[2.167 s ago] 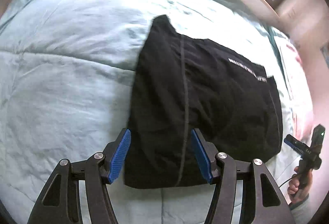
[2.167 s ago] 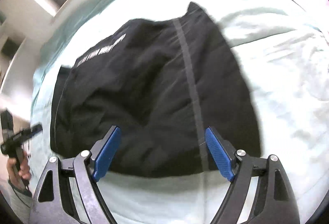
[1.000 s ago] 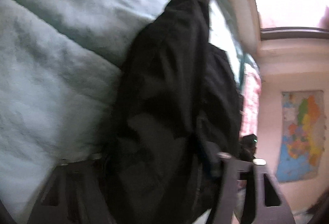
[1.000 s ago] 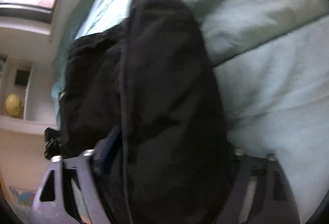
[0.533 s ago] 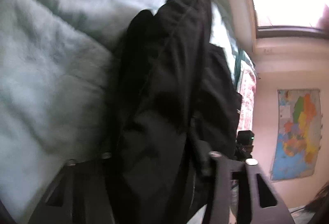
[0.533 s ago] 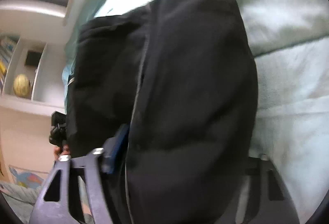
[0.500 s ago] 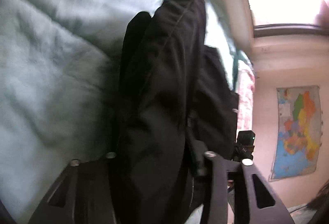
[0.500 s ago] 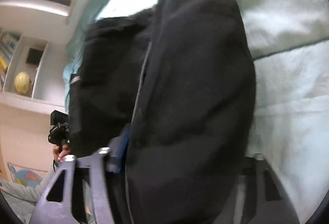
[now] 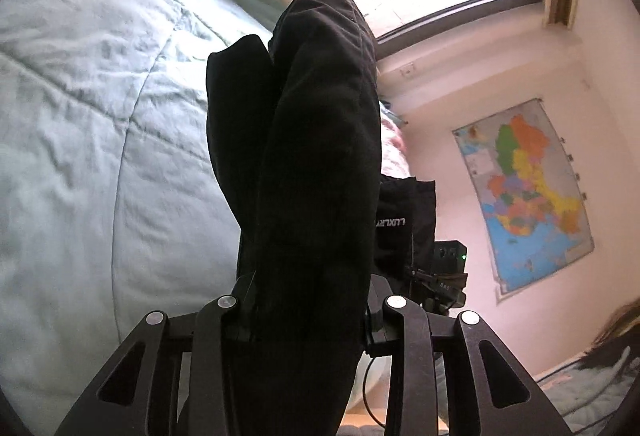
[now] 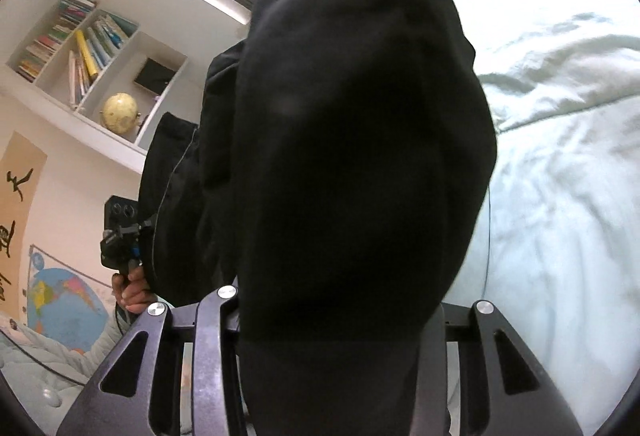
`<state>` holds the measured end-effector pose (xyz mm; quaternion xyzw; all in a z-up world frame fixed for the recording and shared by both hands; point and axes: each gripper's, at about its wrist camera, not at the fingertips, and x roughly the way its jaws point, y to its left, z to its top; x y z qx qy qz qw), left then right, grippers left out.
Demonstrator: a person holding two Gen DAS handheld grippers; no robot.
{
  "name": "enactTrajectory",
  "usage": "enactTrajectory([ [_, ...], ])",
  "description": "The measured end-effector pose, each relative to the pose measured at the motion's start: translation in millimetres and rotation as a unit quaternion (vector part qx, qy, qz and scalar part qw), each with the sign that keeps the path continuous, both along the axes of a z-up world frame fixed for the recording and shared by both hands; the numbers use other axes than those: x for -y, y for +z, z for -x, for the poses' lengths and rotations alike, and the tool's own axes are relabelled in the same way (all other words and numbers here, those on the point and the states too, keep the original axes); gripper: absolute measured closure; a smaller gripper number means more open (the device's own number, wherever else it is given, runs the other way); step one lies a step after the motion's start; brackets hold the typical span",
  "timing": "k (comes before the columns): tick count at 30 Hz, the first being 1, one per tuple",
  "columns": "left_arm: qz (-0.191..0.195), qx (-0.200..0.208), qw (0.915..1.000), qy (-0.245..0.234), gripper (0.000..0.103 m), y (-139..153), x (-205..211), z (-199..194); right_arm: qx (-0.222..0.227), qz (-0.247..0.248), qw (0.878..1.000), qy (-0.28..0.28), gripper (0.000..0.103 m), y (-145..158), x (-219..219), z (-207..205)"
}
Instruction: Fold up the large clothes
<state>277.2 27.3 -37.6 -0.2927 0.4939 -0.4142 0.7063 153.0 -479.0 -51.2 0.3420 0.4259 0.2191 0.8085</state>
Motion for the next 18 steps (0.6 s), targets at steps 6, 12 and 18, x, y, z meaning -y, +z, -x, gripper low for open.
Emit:
enactTrajectory([
  [6, -0.003, -0.051, 0.9987, 0.002, 0.067, -26.7, -12.9, 44.7, -0.038, 0.016, 0.999, 0.002, 0.057, -4.3, -15.3, 55.4],
  [12, -0.025, -0.11, 0.9932, 0.028, 0.067, -79.9, -29.2, 82.8, -0.104, 0.018, 0.994, 0.002, 0.057, -51.4, -27.4, 90.3],
  [18, -0.024, -0.182, 0.9772, 0.106, 0.056, -147.1, -84.4, 97.1, -0.148, 0.015, 0.988, -0.029, 0.052, -93.0, -13.4, 103.8],
])
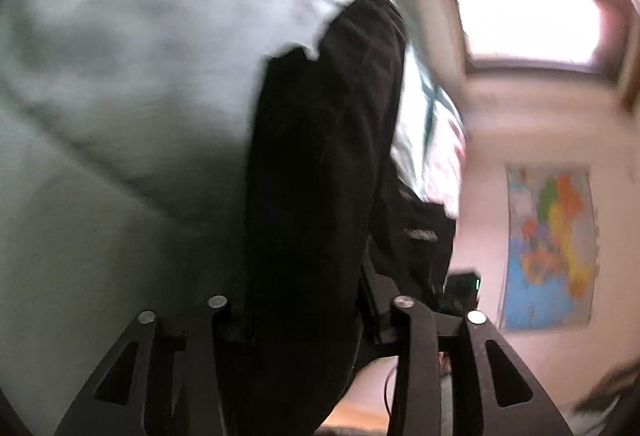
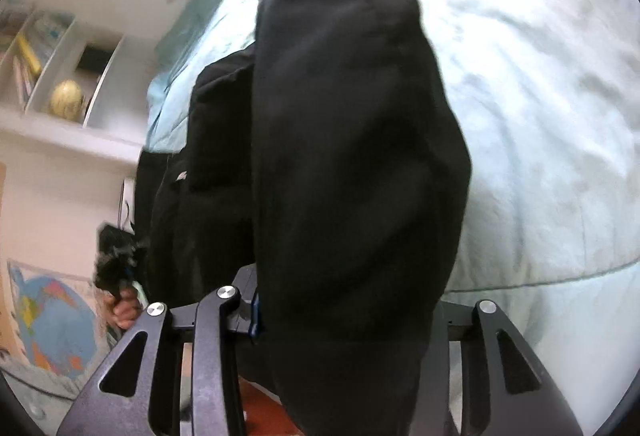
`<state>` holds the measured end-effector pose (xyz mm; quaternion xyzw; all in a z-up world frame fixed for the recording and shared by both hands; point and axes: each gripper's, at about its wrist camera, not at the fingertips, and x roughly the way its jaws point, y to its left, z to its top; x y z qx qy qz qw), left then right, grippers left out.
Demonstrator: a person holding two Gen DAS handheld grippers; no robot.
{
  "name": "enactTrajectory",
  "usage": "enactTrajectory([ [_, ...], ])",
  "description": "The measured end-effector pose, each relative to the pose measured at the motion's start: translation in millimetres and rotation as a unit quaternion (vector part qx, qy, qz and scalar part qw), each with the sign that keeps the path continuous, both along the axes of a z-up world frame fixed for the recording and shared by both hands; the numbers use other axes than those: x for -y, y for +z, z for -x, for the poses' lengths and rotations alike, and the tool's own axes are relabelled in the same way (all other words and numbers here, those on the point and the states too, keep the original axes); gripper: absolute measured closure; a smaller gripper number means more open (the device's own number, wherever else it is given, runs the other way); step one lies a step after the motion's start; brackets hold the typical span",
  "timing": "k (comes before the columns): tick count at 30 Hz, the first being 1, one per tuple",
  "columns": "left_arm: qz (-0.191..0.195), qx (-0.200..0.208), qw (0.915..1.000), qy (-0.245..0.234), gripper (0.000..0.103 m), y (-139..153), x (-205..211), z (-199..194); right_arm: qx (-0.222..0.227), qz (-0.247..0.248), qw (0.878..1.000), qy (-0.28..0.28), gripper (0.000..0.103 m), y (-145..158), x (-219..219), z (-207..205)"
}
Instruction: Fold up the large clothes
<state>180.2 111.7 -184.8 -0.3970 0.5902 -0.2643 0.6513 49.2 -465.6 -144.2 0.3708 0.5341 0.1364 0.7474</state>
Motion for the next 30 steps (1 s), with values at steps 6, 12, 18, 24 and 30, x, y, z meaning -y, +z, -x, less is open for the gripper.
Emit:
enactTrajectory([
  [6, 0.04, -0.077, 0.9939, 0.068, 0.048, -51.6, -55.5, 10.7, -0.069, -0.018, 0.995, -0.071, 0.039, -59.2, 36.1, 20.7],
  [12, -0.14, 0.059, 0.9883, 0.006, 0.05, 60.3, -46.2, 11.9, -0.063, 0.089, 0.99, -0.086, 0.035, -15.7, 46.8, 48.5],
  [18, -0.212, 0.202, 0.951, -0.1, 0.036, 139.8, 54.5, 20.7, 0.036, 0.169, 0.984, -0.035, 0.033, 69.8, -12.8, 27.5],
  [24, -0.346, 0.211, 0.8913, -0.203, 0.036, 78.9, 171.7, 21.4, 0.03, 0.263, 0.963, 0.041, 0.03, 41.3, -123.6, -24.7],
  [30, -0.378, 0.123, 0.8998, -0.181, 0.033, 13.6, 183.2, -20.1, -0.015, 0.306, 0.951, 0.038, 0.023, -28.1, -140.5, -42.1],
])
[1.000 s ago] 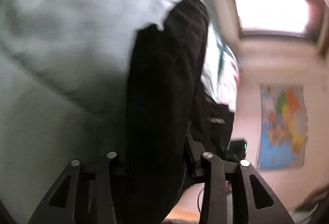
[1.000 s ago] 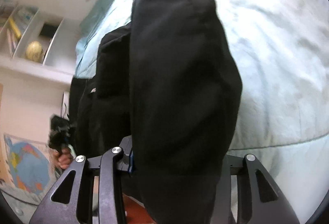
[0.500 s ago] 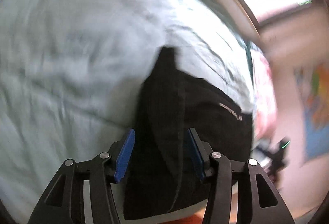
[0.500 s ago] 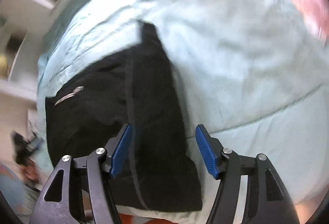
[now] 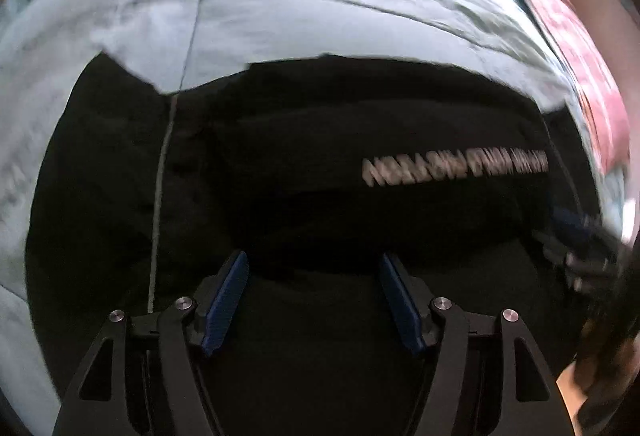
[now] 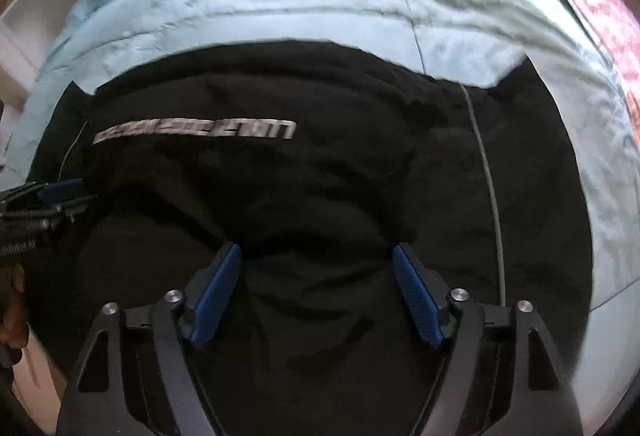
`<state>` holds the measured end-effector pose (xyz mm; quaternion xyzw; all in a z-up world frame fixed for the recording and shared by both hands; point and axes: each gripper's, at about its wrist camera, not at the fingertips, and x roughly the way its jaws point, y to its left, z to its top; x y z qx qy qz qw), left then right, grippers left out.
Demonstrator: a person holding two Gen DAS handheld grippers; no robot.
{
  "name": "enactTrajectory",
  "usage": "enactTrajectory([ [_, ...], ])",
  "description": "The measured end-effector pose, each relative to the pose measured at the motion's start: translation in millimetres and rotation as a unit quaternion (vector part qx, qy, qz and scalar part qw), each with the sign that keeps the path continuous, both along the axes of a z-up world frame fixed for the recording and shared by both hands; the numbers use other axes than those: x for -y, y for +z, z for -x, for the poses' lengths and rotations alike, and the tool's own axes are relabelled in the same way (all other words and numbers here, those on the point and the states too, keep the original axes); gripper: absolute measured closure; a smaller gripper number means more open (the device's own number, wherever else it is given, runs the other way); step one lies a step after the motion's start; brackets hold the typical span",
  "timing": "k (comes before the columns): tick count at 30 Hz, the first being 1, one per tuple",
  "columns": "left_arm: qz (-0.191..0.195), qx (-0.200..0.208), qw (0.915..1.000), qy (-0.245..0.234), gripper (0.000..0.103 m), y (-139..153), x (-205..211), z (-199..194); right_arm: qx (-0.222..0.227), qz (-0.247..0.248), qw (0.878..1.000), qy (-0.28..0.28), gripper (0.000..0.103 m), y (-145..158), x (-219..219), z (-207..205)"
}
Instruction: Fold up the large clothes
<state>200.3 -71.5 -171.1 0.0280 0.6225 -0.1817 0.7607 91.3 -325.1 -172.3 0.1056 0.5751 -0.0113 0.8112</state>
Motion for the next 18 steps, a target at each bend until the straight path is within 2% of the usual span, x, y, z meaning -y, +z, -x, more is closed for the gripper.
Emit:
enactTrajectory([
  [2, 0.013, -0.006, 0.9999, 0.006, 0.035, 10.1, -5.8, 2.0, -0.009, -0.019, 1.0, -0.011, 0.023, 3.2, 6.4, -7.3],
  [5, 0.042, 0.015, 0.9988, -0.023, 0.036, 36.9, -16.4, 20.4, -0.005, -0.033, 0.999, -0.006, 0.023, 22.5, 12.5, 2.5],
  [8, 0.07, 0.037, 0.9943, -0.073, 0.035, 66.4, -27.1, 56.9, 0.028, -0.035, 0.999, 0.016, 0.023, 49.5, 10.2, 30.4],
  [10, 0.067, 0.032, 0.9912, -0.11, 0.035, 74.7, -18.3, 81.0, 0.033, -0.024, 0.999, 0.034, 0.023, 54.7, 0.8, 49.1],
  [11, 0.061, 0.021, 0.9906, -0.12, 0.035, 68.9, -15.8, 88.2, 0.026, -0.014, 0.999, 0.039, 0.023, 51.2, -4.4, 56.1],
  [14, 0.013, 0.003, 0.9931, -0.116, 0.035, 32.2, -8.6, 98.3, -0.022, 0.009, 0.999, 0.046, 0.023, 13.5, -19.4, 62.2],
  [16, -0.003, 0.009, 0.9932, -0.116, 0.034, 16.3, -5.5, 98.6, -0.022, 0.025, 0.999, 0.043, 0.022, -2.1, -25.6, 63.1],
  [18, -0.015, 0.014, 0.9936, -0.111, 0.034, 15.6, -2.5, 95.5, -0.027, 0.043, 0.998, 0.039, 0.022, -6.2, -30.3, 58.5],
])
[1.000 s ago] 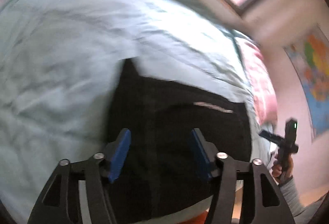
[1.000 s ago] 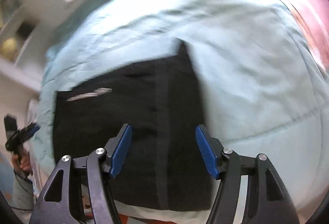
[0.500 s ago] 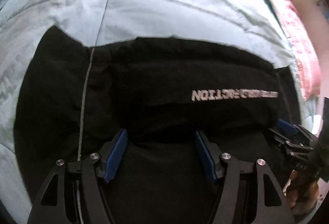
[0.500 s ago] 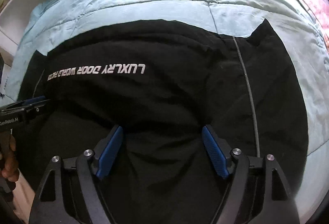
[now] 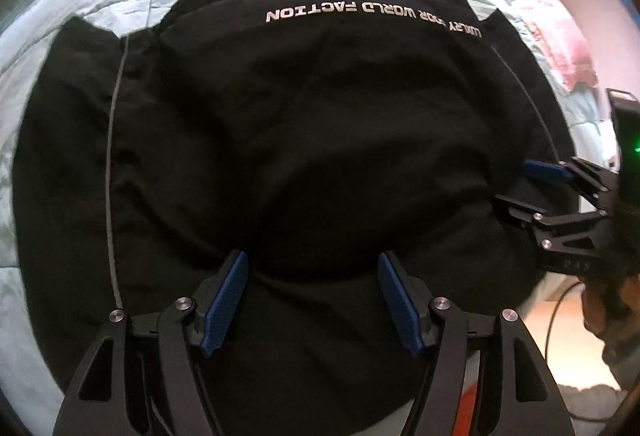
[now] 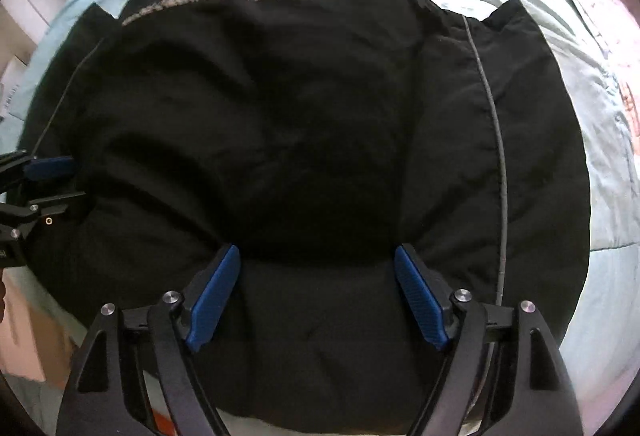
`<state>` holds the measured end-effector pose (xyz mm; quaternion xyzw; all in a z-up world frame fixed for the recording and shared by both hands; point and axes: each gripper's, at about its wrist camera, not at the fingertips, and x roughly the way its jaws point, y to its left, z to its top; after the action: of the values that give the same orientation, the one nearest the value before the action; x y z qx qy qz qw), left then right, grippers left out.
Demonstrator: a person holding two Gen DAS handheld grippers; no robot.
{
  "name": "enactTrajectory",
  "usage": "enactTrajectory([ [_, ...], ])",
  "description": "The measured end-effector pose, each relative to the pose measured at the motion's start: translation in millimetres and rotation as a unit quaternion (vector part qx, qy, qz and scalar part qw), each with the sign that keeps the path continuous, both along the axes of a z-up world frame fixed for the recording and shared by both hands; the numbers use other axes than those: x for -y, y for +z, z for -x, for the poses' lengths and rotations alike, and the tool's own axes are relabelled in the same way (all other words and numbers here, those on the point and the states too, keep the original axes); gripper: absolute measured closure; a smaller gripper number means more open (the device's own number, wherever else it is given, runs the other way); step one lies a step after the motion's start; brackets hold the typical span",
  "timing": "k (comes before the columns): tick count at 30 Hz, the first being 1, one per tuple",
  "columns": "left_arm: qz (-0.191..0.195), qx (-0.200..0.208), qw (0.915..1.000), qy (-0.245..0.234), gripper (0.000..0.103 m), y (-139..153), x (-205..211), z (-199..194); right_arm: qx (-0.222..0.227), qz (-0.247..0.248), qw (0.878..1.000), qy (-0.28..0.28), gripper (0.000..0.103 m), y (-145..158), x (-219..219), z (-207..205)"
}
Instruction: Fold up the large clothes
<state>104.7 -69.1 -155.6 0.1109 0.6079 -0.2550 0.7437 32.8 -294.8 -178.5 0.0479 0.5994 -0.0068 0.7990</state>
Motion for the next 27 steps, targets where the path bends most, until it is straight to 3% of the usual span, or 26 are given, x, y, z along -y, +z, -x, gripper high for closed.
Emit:
enactTrajectory([
  [4, -0.033, 0.056, 0.9979, -0.003, 0.034, 40.8, 7.0, 7.9, -0.029, -0.022, 0.999, -0.031, 0.022, 12.7, 5.5, -5.7],
  [6, -0.026, 0.083, 0.9962, 0.007, 0.034, 67.5, 6.1, 8.1, -0.02, -0.075, 0.995, -0.057, 0.022, 32.2, 16.4, -5.2],
  [8, -0.031, 0.127, 0.991, 0.025, 0.034, 102.9, 1.9, 4.5, 0.005, -0.087, 0.994, -0.069, 0.022, 56.1, 22.7, -6.1],
  [9, -0.046, 0.149, 0.9873, 0.03, 0.034, 117.2, 2.3, 2.9, 0.023, -0.08, 0.994, -0.071, 0.022, 72.3, 24.3, -7.9],
  [11, -0.092, 0.217, 0.9714, 0.028, 0.034, 153.5, 8.5, -0.1, 0.06, -0.064, 0.994, -0.068, 0.022, 109.3, 24.5, -14.1],
  [14, -0.103, 0.296, 0.949, 0.038, 0.034, 208.5, 14.7, 4.7, 0.111, -0.045, 0.991, -0.064, 0.022, 165.3, 22.1, -20.4],
  [18, -0.06, 0.321, 0.9421, 0.075, 0.033, 274.5, 8.2, 4.6, 0.167, -0.045, 0.983, -0.069, 0.022, 228.9, 8.9, -21.9],
  [21, -0.065, 0.335, 0.9355, 0.091, 0.032, 299.2, 12.5, 0.0, 0.188, -0.034, 0.979, -0.078, 0.021, 263.9, 5.3, -16.4],
  [25, -0.08, 0.344, 0.9305, 0.097, 0.032, 303.3, 17.5, 7.1, 0.184, -0.03, 0.979, -0.085, 0.021, 281.3, 1.6, -18.4],
  [27, -0.066, 0.328, 0.9367, 0.103, 0.032, 299.5, 19.5, 9.0, 0.178, -0.034, 0.979, -0.089, 0.021, 281.5, 1.3, -18.0],
])
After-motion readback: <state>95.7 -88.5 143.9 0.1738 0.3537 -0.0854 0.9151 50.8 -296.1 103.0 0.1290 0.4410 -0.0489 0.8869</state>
